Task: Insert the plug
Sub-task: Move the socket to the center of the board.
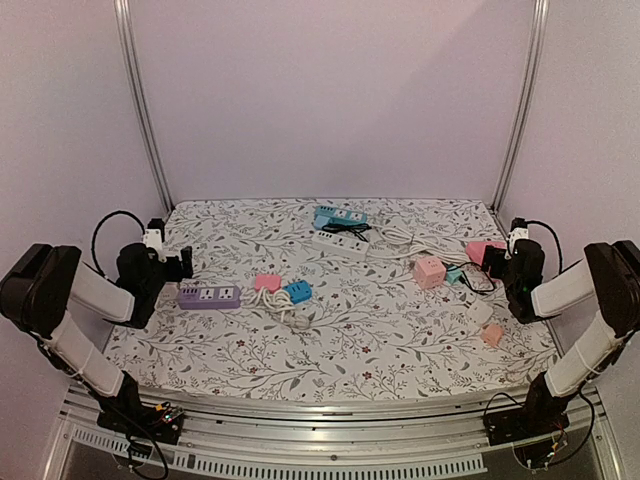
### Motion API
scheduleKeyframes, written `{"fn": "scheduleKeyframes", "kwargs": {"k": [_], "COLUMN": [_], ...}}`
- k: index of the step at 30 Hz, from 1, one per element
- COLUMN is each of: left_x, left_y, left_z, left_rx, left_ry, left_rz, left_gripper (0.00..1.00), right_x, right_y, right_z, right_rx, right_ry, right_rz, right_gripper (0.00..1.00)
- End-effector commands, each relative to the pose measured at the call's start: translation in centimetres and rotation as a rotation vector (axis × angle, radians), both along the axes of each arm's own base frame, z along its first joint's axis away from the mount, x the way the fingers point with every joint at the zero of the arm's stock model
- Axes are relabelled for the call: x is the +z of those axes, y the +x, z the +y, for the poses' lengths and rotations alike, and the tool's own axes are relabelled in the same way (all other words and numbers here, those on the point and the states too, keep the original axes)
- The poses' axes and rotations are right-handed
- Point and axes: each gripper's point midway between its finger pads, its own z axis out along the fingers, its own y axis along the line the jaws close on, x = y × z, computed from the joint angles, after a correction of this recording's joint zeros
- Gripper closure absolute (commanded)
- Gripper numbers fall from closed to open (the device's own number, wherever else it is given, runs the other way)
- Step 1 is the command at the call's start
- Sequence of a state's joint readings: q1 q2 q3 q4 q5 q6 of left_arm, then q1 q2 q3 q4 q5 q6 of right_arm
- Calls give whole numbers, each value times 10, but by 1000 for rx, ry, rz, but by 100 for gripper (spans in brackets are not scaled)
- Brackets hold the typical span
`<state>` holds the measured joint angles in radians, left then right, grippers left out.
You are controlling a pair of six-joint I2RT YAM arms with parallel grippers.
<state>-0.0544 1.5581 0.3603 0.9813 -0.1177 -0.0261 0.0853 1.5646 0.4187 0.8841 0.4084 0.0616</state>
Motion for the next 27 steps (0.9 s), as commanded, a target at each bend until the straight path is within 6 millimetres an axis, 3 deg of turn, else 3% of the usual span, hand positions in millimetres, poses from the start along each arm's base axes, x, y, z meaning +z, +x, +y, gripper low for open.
{"fn": "scheduleKeyframes", "kwargs": {"k": [1,5,8,11,14,16,18,21,27], "left_x": [2,2,5,21,50,60,50,28,-14], "left_y": [2,3,4,21,30,14,-29,-73,-72], "left_z": [-3,-5,-6,-6,-43,-76,-107,-118,-105], "left_rx": [-7,-18,-36,-35,-327,-612,-933,-1175,-1267], "left_ry": [13,14,11,5,177,273,348,516,833], "left_rz": [-2,-2,6,120,224,325,450,590,706], "left_gripper": [1,0,1,1,0,1,0,1,1], "right_x": [7,59,93,123,142,152,155,152,138], "right_y": [-3,-13,-22,-32,-38,-41,-41,-42,-41], "right_z": [6,11,30,50,73,86,96,106,129], "right_rx": [35,66,177,282,400,458,500,519,556], "right_ry": [-12,18,87,180,264,338,391,437,460], "right_rz": [39,-7,-41,-76,-88,-85,-61,-14,70], "right_gripper": [1,1,1,1,1,1,1,1,1]}}
